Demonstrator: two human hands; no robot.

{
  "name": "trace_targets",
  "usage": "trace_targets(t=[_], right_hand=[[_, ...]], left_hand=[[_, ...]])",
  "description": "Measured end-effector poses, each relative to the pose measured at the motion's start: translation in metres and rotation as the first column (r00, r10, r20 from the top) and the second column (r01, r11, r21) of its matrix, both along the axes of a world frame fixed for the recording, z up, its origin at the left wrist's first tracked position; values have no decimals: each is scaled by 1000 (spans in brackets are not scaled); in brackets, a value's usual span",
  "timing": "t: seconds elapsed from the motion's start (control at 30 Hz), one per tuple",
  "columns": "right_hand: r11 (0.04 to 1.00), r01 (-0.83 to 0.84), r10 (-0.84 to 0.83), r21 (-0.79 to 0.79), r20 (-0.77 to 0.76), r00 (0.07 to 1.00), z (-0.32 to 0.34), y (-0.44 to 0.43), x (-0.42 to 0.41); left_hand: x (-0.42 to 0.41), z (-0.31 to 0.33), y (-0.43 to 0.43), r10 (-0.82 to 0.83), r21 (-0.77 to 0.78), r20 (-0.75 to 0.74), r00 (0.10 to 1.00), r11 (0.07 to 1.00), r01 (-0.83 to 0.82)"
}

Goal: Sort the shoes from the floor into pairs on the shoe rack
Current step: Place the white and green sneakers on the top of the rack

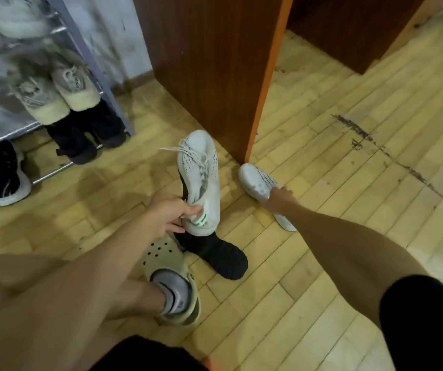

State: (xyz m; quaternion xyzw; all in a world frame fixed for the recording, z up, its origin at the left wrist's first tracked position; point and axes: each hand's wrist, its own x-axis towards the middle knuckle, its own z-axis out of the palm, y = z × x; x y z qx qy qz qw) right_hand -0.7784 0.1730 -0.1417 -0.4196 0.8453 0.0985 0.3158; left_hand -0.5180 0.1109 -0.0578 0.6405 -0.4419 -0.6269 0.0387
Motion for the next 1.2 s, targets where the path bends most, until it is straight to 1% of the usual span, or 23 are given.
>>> trace_targets(t=[0.07, 0.13, 0.2, 0.27, 0.33, 0.4, 0.5, 0.57, 0.6, 0.67, 0.73, 0.8, 0.87, 0.93, 0.97, 1.0, 1.07, 1.1, 1.17, 1.2], right_hand=[[999, 35, -36, -13, -60, 998, -25, 21, 6], [995, -18, 3, -97, -148, 989, -44, 33, 13], [984, -71, 34, -165, -217, 976, -47, 34, 14], [980, -68, 26, -185, -218, 976, -40, 27, 12], [980, -43, 11, -196, -160, 987, -32, 23, 9], [973, -32, 20, -228, -57, 998, -26, 21, 17], [948, -104, 138, -302, 91, 986, -22, 22, 41], [945, -138, 187, -295, 143, 972, -25, 29, 51], [957, -111, 157, -267, 156, 975, -28, 35, 52], [975, 50, -6, -218, 197, 980, -37, 50, 48], [944, 240, -179, -226, 258, 949, -43, 65, 44], [922, 342, -287, -180, 276, 917, -47, 75, 42], [918, 389, -352, -82, 288, 891, -51, 79, 43], [907, 421, -396, 11, 364, 843, -54, 76, 48], [914, 405, -388, 39, 381, 839, -55, 72, 53], [925, 377, -370, 54, 362, 856, -57, 68, 59], [934, 356, -353, 38, 276, 894, -62, 60, 69], [925, 381, -372, 14, 247, 895, -64, 58, 71], [902, 432, -415, -18, 241, 877, -65, 57, 66], [901, 434, -417, -10, 250, 874, -64, 58, 60]], left_hand=[[3, -5, 6, -1, 13, 11, 1000, 1000, 1], [8, -9, 10, 9, 25, 29, 1000, 1000, -10], [12, -11, 11, 17, 28, 37, 999, 999, -18], [15, -10, 10, 24, 26, 44, 999, 999, -25], [17, -9, 10, 37, 12, 56, 998, 999, -37], [19, -8, 11, 40, 13, 68, 997, 999, -40], [21, -6, 15, 34, 19, 71, 997, 999, -35], [22, -4, 19, 33, 15, 70, 997, 999, -34], [23, -3, 21, 32, 8, 71, 997, 999, -33], [25, -3, 25, 18, -10, 84, 996, 1000, -17], [28, -4, 30, -1, -22, 106, 994, 1000, 4], [30, -5, 32, -25, -11, 110, 994, 1000, 26], [31, -9, 33, -52, 8, 116, 992, 999, 51], [32, -11, 31, -58, 3, 127, 990, 998, 59], [32, -12, 30, -56, -3, 131, 990, 998, 57], [33, -13, 29, -50, -8, 132, 990, 999, 51], [33, -14, 26, -30, -14, 124, 992, 999, 32], [33, -14, 25, -23, -15, 119, 993, 1000, 25], [33, -15, 22, -14, -13, 109, 994, 1000, 15], [33, -15, 21, -7, -11, 103, 995, 1000, 8]])
